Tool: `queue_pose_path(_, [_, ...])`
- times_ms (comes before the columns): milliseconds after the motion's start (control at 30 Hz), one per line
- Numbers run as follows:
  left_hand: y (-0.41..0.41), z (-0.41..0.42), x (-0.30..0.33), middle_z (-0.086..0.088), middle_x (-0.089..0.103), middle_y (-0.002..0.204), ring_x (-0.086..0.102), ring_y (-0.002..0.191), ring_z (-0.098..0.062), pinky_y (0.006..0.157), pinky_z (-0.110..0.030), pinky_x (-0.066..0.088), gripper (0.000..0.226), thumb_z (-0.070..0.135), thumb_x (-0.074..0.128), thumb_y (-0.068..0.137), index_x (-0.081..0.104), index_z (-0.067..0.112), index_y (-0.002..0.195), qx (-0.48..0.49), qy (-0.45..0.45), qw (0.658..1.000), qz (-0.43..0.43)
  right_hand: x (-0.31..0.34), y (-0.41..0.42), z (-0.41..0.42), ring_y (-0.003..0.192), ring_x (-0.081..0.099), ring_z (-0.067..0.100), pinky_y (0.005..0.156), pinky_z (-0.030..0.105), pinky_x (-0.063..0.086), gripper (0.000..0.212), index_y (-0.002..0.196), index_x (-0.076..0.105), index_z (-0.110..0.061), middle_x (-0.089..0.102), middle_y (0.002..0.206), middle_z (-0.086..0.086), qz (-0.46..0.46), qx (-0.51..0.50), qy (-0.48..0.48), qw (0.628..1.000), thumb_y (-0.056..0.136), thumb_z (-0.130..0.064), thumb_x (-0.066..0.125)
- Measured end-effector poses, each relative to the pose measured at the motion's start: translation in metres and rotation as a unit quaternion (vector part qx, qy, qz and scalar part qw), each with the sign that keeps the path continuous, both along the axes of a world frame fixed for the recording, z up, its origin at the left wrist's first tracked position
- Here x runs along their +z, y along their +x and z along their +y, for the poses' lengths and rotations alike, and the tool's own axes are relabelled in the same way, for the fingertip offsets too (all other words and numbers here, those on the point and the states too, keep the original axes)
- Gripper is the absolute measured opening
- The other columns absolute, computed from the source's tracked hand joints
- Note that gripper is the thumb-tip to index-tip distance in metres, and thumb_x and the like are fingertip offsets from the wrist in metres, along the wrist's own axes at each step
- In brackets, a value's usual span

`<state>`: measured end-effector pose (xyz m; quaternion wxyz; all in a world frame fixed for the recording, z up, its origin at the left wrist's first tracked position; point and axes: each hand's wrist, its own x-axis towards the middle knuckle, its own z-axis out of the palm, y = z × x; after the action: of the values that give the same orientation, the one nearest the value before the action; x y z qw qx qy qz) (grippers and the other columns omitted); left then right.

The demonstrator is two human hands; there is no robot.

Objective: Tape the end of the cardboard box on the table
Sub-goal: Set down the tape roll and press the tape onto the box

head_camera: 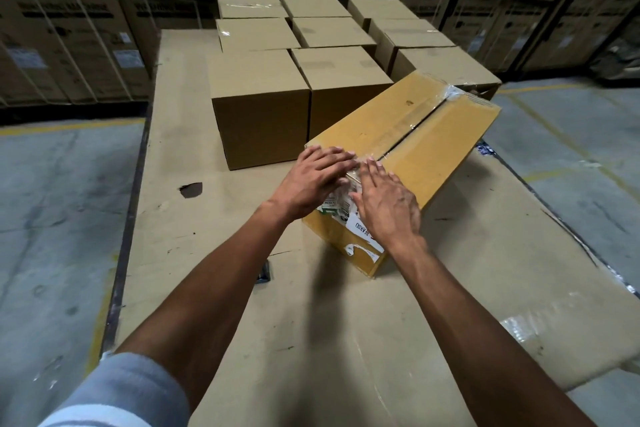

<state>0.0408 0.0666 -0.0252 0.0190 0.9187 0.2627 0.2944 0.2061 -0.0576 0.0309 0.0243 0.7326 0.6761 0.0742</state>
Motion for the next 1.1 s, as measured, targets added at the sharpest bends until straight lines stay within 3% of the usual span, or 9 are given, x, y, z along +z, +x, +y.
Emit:
queue_pose_path(233, [-0.008,0.006,0.006,0.004,0.041,0.171,0.032,0.160,-0.021,0.129,-0.049,0.023,0.070,0.035,0.068,0.101,0.041,0.027,0.165,-0.022,0.011,0.998,0.049,0.003,0.001,-0.002,0.162,0.015,0.023,0.129,0.037,0.015,0.086,0.167,0.005,-0.011,0.008,0.175,0.010,0.016,0.020,0.004,1.000,0.105,-0.048,0.052])
queue_pose_path(433, [0.000,-0.003,0.014,0.007,0.053,0.163,0.041,0.155,-0.018,0.123,-0.050,0.030,0.050,0.051,0.042,0.111,0.053,0.033,0.157,0.010,-0.031,0.999,0.016,0.008,0.007,-0.003,0.160,0.023,0.022,0.129,0.037,0.017,0.067,0.166,0.020,-0.014,0.025,0.173,0.008,0.138,0.006,0.042,0.990,0.110,-0.053,0.021])
queue_pose_path(600, [0.004,-0.009,0.015,0.003,0.058,0.159,0.048,0.151,-0.020,0.119,-0.048,0.034,0.049,0.047,0.051,0.110,0.054,0.029,0.155,0.031,0.003,0.999,0.014,-0.002,0.010,-0.012,0.144,0.052,0.027,0.116,0.039,0.044,0.055,0.152,0.052,-0.018,0.054,0.157,0.011,0.133,0.040,0.124,0.982,0.102,-0.039,0.064])
queue_pose_path(667, [0.003,-0.010,0.013,0.003,0.058,0.159,0.049,0.150,-0.021,0.119,-0.048,0.034,0.046,0.047,0.049,0.109,0.059,0.028,0.149,0.022,0.012,1.000,0.015,-0.007,0.009,-0.013,0.138,0.058,0.028,0.110,0.038,0.049,0.053,0.147,0.058,-0.018,0.060,0.150,0.011,0.133,0.048,0.140,0.980,0.098,-0.033,0.071])
queue_pose_path(733, [0.002,-0.008,0.013,0.003,0.059,0.158,0.050,0.149,-0.020,0.118,-0.048,0.036,0.044,0.048,0.047,0.109,0.064,0.028,0.144,0.019,0.021,0.999,0.019,-0.008,0.010,-0.010,0.146,0.050,0.029,0.119,0.040,0.041,0.054,0.149,0.056,-0.018,0.054,0.156,0.012,0.123,0.050,0.141,0.981,0.099,-0.031,0.070])
queue_pose_path(800, [0.002,-0.007,0.015,0.004,0.060,0.157,0.051,0.148,-0.019,0.117,-0.047,0.039,0.044,0.051,0.046,0.110,0.065,0.029,0.144,0.028,0.029,0.999,0.033,-0.008,0.013,-0.001,0.158,0.027,0.032,0.129,0.047,0.023,0.056,0.153,0.049,-0.019,0.036,0.168,0.013,0.095,0.042,0.125,0.987,0.102,-0.034,0.064])
queue_pose_path(933, [0.002,-0.009,0.025,0.008,0.055,0.161,0.048,0.149,-0.017,0.114,-0.044,0.037,0.053,0.061,0.035,0.112,0.057,0.034,0.152,0.050,0.044,0.995,0.081,-0.010,0.010,0.008,0.161,-0.013,0.034,0.131,0.058,0.005,0.066,0.165,0.023,-0.015,-0.002,0.176,0.011,0.026,0.021,0.059,0.998,0.108,-0.040,0.044])
queue_pose_path(1033, [0.006,-0.012,0.028,0.007,0.047,0.167,0.044,0.150,-0.021,0.113,-0.045,0.034,0.060,0.063,0.028,0.111,0.046,0.035,0.161,0.068,0.061,0.989,0.116,-0.006,0.007,0.010,0.159,-0.022,0.035,0.131,0.058,0.001,0.071,0.167,0.009,-0.014,-0.016,0.175,0.011,0.052,0.003,0.037,0.998,0.108,-0.040,0.038])
queue_pose_path(1100, [0.008,-0.016,0.029,0.006,0.042,0.170,0.042,0.152,-0.022,0.114,-0.046,0.032,0.062,0.063,0.027,0.112,0.041,0.033,0.164,0.073,0.051,0.988,0.123,-0.003,0.008,0.008,0.161,-0.016,0.034,0.132,0.055,0.002,0.071,0.167,0.010,-0.012,-0.011,0.175,0.014,0.066,0.008,0.043,0.997,0.108,-0.039,0.040])
